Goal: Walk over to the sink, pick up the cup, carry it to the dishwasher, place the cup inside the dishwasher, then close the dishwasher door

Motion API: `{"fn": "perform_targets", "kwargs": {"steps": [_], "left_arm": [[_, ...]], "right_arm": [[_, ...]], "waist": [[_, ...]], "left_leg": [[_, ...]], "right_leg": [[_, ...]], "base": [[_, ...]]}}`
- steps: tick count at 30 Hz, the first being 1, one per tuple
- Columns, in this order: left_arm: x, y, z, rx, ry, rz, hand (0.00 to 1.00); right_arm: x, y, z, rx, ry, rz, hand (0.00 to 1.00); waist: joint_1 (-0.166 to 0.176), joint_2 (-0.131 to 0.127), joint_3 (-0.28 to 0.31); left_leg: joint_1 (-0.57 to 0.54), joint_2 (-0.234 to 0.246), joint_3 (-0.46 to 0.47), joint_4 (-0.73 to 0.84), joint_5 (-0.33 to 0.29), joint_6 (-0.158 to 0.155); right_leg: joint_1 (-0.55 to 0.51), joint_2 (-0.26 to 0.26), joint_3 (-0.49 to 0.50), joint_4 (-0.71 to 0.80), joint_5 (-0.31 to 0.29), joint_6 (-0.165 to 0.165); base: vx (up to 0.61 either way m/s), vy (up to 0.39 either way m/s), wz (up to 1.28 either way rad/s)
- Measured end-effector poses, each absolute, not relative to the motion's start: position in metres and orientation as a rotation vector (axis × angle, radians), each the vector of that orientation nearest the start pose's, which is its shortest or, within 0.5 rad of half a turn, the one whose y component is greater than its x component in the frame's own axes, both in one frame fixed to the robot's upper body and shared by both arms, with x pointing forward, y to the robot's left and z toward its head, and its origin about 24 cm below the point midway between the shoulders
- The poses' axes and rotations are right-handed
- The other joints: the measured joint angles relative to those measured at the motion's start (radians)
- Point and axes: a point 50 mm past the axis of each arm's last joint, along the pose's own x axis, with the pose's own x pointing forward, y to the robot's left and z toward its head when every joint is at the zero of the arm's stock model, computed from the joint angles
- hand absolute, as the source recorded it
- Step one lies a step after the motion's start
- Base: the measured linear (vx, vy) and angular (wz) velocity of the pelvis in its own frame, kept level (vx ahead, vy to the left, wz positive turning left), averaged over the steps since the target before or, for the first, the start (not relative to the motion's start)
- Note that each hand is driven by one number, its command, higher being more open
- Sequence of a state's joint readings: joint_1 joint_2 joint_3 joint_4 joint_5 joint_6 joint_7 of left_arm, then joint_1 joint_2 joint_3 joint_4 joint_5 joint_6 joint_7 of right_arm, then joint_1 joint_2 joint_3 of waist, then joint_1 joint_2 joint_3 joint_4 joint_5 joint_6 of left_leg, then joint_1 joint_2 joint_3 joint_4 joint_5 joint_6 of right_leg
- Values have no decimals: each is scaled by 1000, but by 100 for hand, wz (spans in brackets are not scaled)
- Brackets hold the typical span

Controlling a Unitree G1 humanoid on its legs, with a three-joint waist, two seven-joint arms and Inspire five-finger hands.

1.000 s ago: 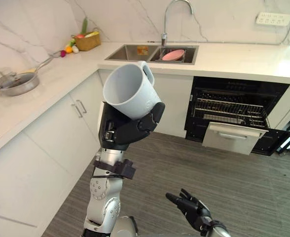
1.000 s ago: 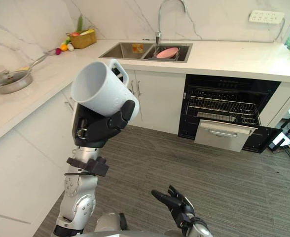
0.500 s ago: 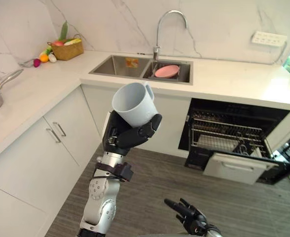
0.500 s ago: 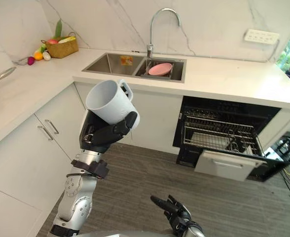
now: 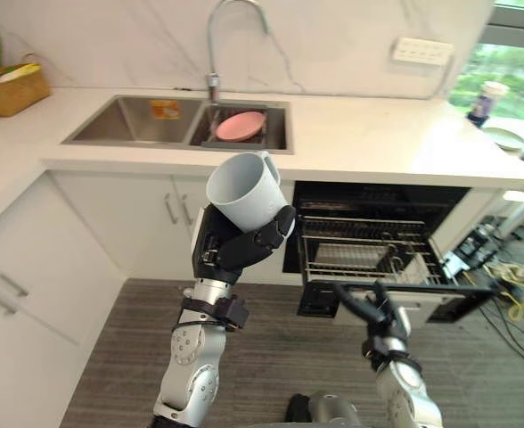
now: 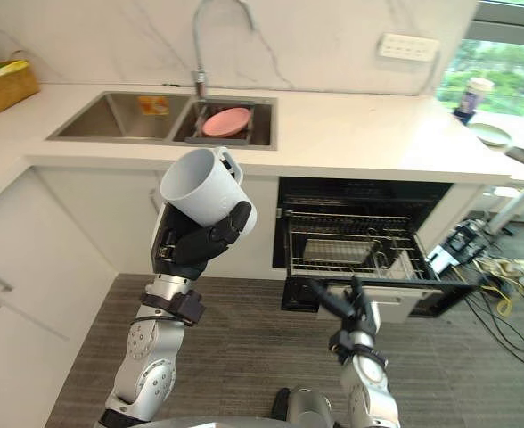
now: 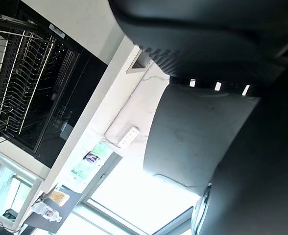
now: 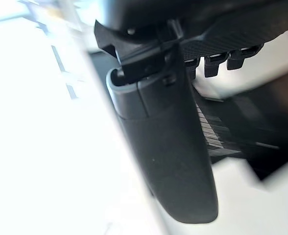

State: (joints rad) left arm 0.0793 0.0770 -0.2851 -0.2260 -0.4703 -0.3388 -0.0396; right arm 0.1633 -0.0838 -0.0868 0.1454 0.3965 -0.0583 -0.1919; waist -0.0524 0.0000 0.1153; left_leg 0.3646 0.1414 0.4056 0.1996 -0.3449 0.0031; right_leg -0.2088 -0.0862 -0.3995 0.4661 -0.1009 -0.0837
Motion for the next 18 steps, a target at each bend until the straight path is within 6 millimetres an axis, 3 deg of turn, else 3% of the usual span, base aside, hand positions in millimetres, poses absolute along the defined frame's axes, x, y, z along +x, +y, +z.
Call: {"fn": "perform_targets", "kwargs": {"steps": [2, 5, 6, 8, 9, 10, 11, 12, 13, 14, 16, 18], "left_arm": [[224, 110, 105, -473, -440, -255, 0], [227, 120, 110, -458, -483, -228, 0], [227, 126, 110, -455, -491, -207, 0], [226, 128, 107, -459, -479, -196, 0], [224, 126, 103, -462, -461, -200, 0], [221, 119, 99, -467, -436, -222, 0], [220, 116, 97, -464, -423, -232, 0], [218, 110, 91, -466, -391, -243, 0], [216, 106, 86, -457, -361, -238, 0], [214, 104, 84, -450, -352, -236, 0], [212, 98, 83, -442, -338, -235, 0], [212, 92, 82, -461, -328, -224, 0]], "right_arm": [[202, -213, -18, 169, 192, -401, 100], [193, -232, -20, 166, 147, -392, 100], [191, -237, -14, 170, 116, -372, 100], [196, -236, -2, 169, 63, -330, 100], [199, -231, 6, 168, 33, -301, 100], [207, -220, 16, 174, -5, -247, 100], [210, -213, 19, 178, -13, -218, 100], [218, -198, 22, 185, -17, -149, 100], [224, -181, 23, 187, -7, -77, 100], [227, -174, 23, 178, -2, -44, 100], [229, -153, 20, 151, 26, 46, 100], [227, -140, 13, 124, 67, 105, 100]], "waist": [[-2, 4, 0], [0, 19, 9], [0, 36, 22], [6, 50, 32], [8, 57, 27], [10, 60, 24], [11, 54, 27], [15, 47, 27], [16, 40, 20], [17, 43, 14], [25, 52, 2], [29, 57, -26]], "left_leg": [[1, 19, 19, 46, 0, -4], [-116, 94, 14, 382, 35, 32], [-180, 146, 4, 561, 119, 41], [-262, 199, -45, 772, 290, 44], [-313, 203, -86, 842, 253, 17], [-375, 177, -116, 831, 146, -5], [-388, 156, -119, 786, 106, -4], [-400, 102, -131, 628, 47, -13], [-402, 36, -176, 421, 41, -23], [-404, 11, -204, 324, 45, -27], [-405, -13, -241, 133, 105, -46], [-330, -27, -204, -29, 298, -57]], "right_leg": [[6, 18, 11, -10, -18, 1], [51, 45, 36, -53, -19, -4], [87, 67, 53, -76, -20, -5], [139, 102, 100, -116, -23, -13], [159, 121, 124, -138, -22, -16], [192, 133, 160, -173, -13, -32], [205, 133, 181, -187, -9, -37], [228, 130, 228, -214, -3, -37], [232, 123, 269, -231, 0, -32], [232, 121, 290, -237, 0, -28], [238, 121, 341, -256, 2, 2], [255, 118, 372, -286, 14, 53]], "base": [[40, -34, -33], [74, -43, -30], [136, -51, -50], [153, -1, -67], [254, 69, -91], [260, 76, -81], [279, 66, -99], [205, 73, -104], [194, 88, -109], [183, 120, -106], [201, 132, -81], [279, 164, -52]]}}
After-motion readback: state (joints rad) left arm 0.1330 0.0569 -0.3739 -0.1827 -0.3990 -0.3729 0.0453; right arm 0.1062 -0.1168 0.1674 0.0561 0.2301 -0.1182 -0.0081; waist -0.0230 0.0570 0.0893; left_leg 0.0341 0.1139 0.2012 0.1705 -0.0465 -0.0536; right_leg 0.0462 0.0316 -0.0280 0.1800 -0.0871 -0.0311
